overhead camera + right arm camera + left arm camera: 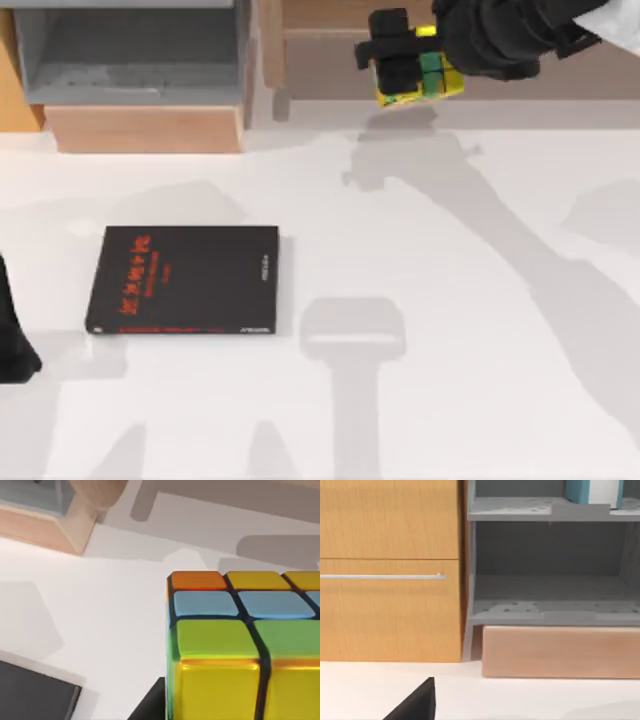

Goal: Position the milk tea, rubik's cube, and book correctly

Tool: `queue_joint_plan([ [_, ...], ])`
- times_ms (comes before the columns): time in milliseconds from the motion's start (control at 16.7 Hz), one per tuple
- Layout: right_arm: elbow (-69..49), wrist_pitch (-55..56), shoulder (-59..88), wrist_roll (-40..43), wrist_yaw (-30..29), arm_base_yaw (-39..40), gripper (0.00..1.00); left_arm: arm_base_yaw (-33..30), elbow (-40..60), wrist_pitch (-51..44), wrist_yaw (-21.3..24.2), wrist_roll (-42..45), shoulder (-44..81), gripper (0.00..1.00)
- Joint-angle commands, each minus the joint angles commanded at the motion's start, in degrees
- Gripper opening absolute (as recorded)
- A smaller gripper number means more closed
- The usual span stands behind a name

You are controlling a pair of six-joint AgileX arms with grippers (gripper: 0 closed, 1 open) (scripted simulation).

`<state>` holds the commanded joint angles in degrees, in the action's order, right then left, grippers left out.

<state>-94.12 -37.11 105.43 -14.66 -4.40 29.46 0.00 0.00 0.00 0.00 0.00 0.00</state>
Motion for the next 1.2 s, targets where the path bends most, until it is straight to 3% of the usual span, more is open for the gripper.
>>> queue_joint_plan([
  [600, 10.0, 38.0, -16.3, 12.1, -8.7, -13.2, 0.00, 0.0, 0.0, 0.0, 0.0, 0.0, 0.0, 1.00],
  [1200, 10.7, 44.0, -16.4, 13.9, -10.1, -15.2, 0.00, 0.0, 0.0, 0.0, 0.0, 0.0, 0.0, 1.00],
])
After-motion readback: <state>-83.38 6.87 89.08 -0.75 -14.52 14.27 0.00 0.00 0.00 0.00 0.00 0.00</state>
